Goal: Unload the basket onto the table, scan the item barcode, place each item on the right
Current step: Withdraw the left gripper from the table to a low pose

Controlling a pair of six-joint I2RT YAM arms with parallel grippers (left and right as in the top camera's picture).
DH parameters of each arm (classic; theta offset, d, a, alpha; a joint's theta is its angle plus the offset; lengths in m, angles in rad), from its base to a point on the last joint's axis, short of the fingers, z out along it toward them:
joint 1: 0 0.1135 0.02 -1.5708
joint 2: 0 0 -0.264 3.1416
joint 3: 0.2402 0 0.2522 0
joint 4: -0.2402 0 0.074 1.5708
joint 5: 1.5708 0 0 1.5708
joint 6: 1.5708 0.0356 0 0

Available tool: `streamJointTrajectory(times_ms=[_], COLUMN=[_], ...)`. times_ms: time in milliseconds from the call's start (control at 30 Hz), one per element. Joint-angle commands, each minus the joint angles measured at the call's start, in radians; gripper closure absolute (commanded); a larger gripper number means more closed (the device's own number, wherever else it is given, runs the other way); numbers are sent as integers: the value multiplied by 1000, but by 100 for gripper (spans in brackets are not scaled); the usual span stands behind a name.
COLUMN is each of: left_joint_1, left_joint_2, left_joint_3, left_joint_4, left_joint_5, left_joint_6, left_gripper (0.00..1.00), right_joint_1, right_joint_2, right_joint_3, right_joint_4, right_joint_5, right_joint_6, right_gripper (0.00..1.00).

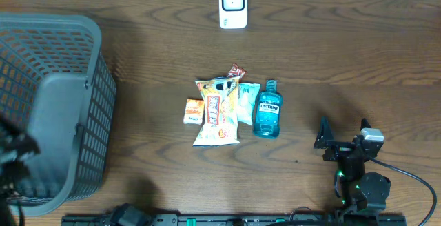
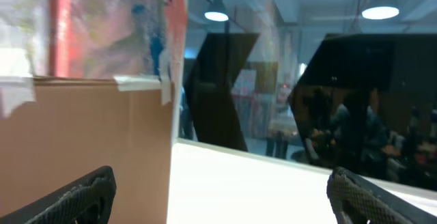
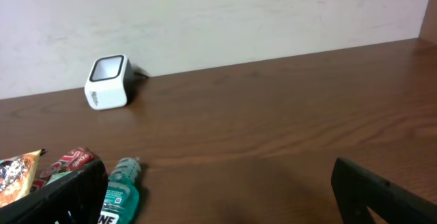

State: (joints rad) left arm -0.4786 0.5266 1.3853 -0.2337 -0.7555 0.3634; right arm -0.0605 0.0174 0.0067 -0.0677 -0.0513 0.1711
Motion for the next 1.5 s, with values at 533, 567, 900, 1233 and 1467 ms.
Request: streamJointTrajectory(times_ms=[533,567,900,1233,1467], left_joint_1=[155,155,254,399,453], left_joint_2=[-331,-339,-436,-517,-523], left_joint_3=[-27,-27,-30,-98,-151], left_joint_4=[-52,-53,-102,-73,-60], left_joint_5=[191,192,333,383,412], left_joint_6=[-150,-167,-293,-418,-560], left_gripper=[2,3,2,2,2], right_joint_1=[9,9,9,9,9], right_joint_2=[-3,-3,-3,-3,-3], right_joint_3=[-1,-1,-1,-1,-1], right_joint_4=[-4,-4,-4,-3,-4], right_joint_5=[4,4,4,4,4], right_joint_6=[-11,-11,-11,-11,-11], right_gripper=[1,1,1,1,1])
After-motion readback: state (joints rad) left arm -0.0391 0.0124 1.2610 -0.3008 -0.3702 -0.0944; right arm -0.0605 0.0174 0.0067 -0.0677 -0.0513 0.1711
